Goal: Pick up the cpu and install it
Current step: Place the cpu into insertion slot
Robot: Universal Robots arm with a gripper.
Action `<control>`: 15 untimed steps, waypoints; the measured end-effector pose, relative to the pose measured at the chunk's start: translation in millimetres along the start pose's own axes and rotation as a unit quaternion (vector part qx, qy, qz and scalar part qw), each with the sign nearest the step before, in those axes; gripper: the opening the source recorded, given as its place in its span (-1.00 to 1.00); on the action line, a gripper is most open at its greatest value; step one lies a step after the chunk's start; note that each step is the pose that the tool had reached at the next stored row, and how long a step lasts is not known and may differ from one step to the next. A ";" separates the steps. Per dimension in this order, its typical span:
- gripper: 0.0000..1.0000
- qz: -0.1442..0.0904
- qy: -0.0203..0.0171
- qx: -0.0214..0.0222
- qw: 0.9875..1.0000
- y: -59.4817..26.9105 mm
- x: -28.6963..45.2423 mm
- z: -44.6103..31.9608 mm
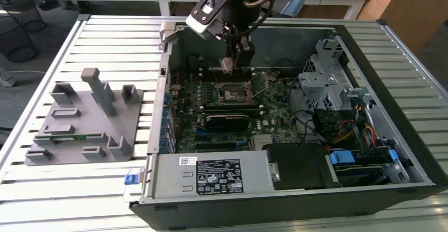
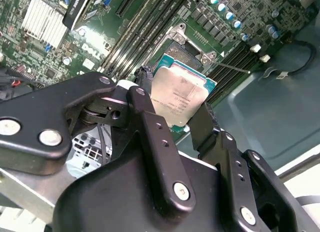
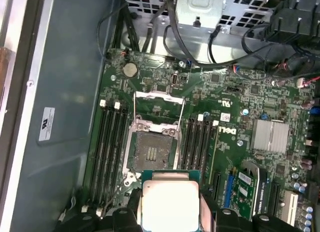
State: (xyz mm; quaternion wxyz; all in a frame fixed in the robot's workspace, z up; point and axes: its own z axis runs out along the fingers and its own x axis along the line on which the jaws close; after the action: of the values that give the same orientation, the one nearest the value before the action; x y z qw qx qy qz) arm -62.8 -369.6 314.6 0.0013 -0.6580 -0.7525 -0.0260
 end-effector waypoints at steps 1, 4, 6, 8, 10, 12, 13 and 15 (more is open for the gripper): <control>0.08 0.008 0.000 0.000 1.000 0.0 0.0 0.5; 0.08 0.026 -0.001 -0.001 1.000 0.0 0.8 2.5; 0.08 0.027 -0.001 -0.001 1.000 0.1 1.5 3.6; 0.08 0.027 -0.001 0.001 1.000 0.2 2.3 4.8; 0.08 0.027 0.000 0.004 1.000 0.3 3.5 6.9; 0.08 0.027 0.000 0.006 1.000 0.4 4.7 9.9; 0.08 0.027 0.000 0.006 1.000 0.6 5.2 11.3; 0.08 0.027 0.001 0.006 1.000 1.0 5.6 14.2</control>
State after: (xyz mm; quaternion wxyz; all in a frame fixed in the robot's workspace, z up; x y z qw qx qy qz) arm -62.1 -363.4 300.7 0.0070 -0.6781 -0.7346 -0.0221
